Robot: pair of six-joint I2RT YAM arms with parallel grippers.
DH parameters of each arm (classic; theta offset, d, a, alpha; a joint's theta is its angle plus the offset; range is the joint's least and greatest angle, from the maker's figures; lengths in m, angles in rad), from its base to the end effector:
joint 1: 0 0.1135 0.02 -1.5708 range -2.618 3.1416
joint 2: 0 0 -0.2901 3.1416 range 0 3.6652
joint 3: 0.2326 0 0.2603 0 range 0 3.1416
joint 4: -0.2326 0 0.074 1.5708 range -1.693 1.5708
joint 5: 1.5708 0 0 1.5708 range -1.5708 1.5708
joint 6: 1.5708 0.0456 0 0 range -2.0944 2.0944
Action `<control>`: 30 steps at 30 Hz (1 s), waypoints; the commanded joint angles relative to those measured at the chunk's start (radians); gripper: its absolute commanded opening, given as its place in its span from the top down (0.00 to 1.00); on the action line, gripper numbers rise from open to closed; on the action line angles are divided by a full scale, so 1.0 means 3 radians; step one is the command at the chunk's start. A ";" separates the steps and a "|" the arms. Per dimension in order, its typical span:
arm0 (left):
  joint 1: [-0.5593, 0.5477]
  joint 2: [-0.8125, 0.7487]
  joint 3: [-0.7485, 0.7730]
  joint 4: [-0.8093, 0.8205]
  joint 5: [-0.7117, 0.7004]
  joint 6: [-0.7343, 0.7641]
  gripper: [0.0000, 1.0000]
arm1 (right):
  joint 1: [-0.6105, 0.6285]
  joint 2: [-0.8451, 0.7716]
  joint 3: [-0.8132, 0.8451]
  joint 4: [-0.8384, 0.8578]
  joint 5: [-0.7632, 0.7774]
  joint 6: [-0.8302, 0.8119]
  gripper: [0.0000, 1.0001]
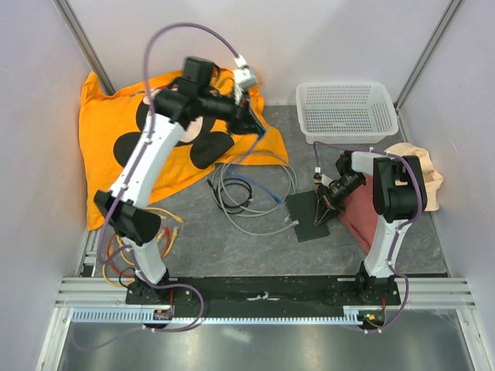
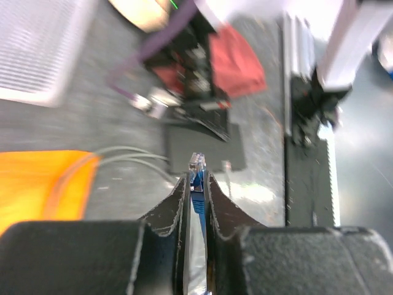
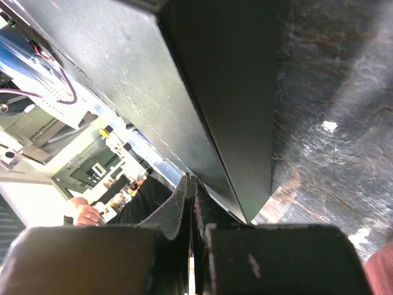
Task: Pull the plug from the switch port
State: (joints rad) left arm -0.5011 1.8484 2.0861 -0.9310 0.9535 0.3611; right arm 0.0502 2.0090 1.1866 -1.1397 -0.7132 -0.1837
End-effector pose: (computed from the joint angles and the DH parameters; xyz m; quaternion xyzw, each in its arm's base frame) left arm 0.3406 -0.2290 0.4463 0.5132 0.6493 -0.4408 0.3475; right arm 0.3161 0.0458 0.1311 0.0398 -0.9209 -0.3538 0.1589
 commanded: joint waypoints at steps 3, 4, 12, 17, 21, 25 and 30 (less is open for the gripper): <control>0.0601 -0.0480 0.0609 -0.0235 0.0034 -0.0126 0.98 | -0.0014 0.0037 0.0084 0.0808 0.0547 -0.0175 1.00; 0.0642 -0.0592 0.0589 -0.0337 -0.0048 0.0012 0.98 | -0.0014 0.0037 0.0094 0.0808 0.0552 -0.0180 1.00; 0.0928 -0.1589 -0.0852 -0.0885 -0.1449 0.1112 0.98 | -0.0014 0.0037 0.0054 0.0792 0.0582 -0.0170 1.00; 0.1240 -0.2427 -0.2089 -0.1069 -0.2149 0.1551 0.98 | -0.0014 0.0058 0.0064 0.0797 0.0608 -0.0165 1.00; 0.1634 -0.2745 -0.2912 -0.1238 -0.2283 0.1823 0.98 | -0.0009 0.0160 0.0105 0.0777 0.0608 -0.0165 1.00; 0.2093 -0.2568 -0.3812 -0.1116 -0.2370 0.2013 0.98 | 0.0037 0.0267 0.0207 0.0726 0.0598 -0.0170 1.00; 0.2197 -0.2301 -0.4105 -0.0845 -0.2278 0.1987 0.98 | 0.0109 0.0288 0.0263 0.0695 0.0593 -0.0185 1.00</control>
State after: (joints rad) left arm 0.1444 1.1366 0.8944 -1.2522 0.2787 0.8951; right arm 0.0631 2.0521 1.2407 -1.1797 -0.7025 -0.1833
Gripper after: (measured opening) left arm 0.149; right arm 0.007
